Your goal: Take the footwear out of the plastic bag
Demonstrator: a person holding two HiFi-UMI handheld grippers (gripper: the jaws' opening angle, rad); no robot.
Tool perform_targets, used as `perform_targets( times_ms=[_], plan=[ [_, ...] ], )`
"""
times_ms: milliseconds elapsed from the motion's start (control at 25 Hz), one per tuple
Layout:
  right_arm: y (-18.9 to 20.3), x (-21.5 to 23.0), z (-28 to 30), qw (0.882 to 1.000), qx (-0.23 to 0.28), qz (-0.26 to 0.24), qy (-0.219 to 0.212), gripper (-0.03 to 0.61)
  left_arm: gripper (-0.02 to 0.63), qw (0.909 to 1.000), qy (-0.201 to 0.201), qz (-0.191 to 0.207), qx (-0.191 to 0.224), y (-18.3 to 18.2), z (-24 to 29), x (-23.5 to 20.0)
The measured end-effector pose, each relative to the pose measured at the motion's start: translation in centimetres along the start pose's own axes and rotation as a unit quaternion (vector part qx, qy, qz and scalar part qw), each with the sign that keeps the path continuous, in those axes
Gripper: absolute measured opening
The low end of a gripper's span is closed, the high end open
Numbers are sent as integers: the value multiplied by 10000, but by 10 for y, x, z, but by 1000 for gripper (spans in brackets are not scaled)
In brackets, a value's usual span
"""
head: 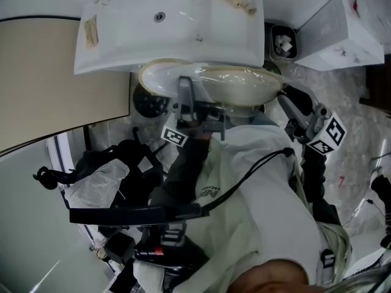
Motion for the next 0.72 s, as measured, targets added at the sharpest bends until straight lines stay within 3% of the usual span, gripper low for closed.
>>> perform_targets(
  times_ms=[280, 720],
  plan=[
    [1, -10, 12, 9968, 406, 457, -513, 94, 100, 10000, -43, 32, 82, -11, -6, 0],
    [17, -17, 27, 9955, 376, 751, -449, 94, 100, 9997, 43, -254, -52, -11, -2, -5]
  ],
)
Point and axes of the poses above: the fingertips, and each gripper's own axes: z forward along the fingers, x to its right, y out of its underside, the point moved 6 cm from there along -z, backward along the fingers, and after that the axes turned 7 degrees about -y, right-handed, at the moved point
